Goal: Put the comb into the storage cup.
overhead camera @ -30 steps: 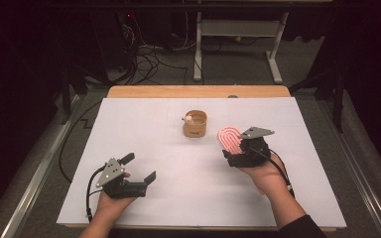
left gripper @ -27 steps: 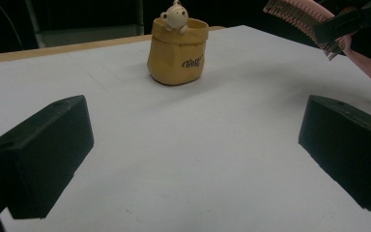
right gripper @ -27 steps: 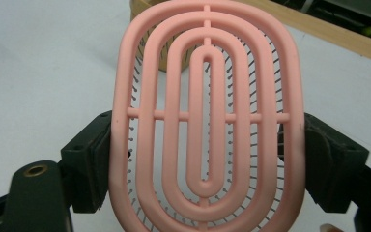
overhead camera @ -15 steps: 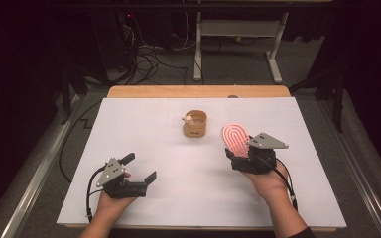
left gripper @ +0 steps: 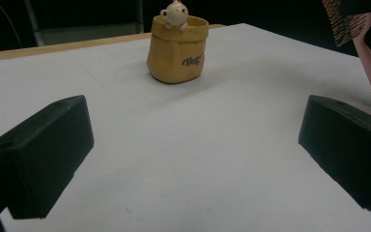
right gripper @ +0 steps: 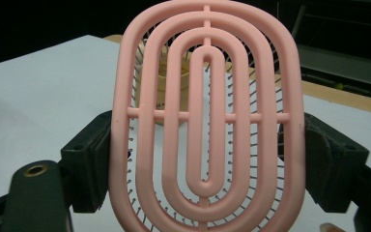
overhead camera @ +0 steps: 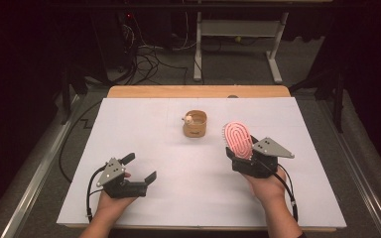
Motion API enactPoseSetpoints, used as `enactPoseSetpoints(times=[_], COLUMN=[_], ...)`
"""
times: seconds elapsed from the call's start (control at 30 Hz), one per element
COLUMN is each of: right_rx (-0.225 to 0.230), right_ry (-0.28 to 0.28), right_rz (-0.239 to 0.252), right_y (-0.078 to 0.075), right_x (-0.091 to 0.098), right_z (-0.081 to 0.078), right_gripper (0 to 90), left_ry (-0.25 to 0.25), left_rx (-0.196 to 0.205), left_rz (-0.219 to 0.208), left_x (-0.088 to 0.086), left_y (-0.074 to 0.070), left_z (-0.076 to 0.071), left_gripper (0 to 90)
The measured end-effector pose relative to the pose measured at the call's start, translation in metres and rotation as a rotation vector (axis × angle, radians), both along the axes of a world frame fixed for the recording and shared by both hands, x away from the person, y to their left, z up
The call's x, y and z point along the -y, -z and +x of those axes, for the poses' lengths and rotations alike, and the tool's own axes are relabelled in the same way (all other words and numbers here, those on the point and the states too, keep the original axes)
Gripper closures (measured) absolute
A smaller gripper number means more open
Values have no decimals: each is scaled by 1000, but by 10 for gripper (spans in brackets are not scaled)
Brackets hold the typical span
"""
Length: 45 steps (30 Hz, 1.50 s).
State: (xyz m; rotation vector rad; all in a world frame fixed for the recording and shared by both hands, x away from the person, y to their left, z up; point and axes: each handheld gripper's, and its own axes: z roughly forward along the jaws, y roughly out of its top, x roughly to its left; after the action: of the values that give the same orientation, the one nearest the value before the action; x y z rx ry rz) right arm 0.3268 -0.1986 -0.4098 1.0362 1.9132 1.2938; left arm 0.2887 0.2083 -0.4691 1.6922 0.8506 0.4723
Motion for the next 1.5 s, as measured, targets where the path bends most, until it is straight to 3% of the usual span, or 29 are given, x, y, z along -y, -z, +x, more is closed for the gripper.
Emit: enactPoseSetpoints(times=[0.37,0.53,0.73,1.13,1.27,1.5], right_rx=[79,104,137,159,165,172], right_ry=[18,35,53,48,47,43], right_rz=[40,90,98,66,59,52], right_y=[-1,-1,0,0,1,0], right_x=[12,24,31,25,24,23], right_z=[-10,-15,-20,-23,-23,-25], right_gripper=[203,203,202,202,202,203], left_ry=[-11,-18,-9,6,13,28], left_rx=[-14,-17,-21,-29,-48,-32], left_rz=[-6,-9,-10,-7,-17,7], left_x=[1,0,1,2,5,19], left_y=[1,1,1,1,-1,-18], left_z=[0,-1,-1,0,3,8], left_gripper=[0,0,0,0,0,0])
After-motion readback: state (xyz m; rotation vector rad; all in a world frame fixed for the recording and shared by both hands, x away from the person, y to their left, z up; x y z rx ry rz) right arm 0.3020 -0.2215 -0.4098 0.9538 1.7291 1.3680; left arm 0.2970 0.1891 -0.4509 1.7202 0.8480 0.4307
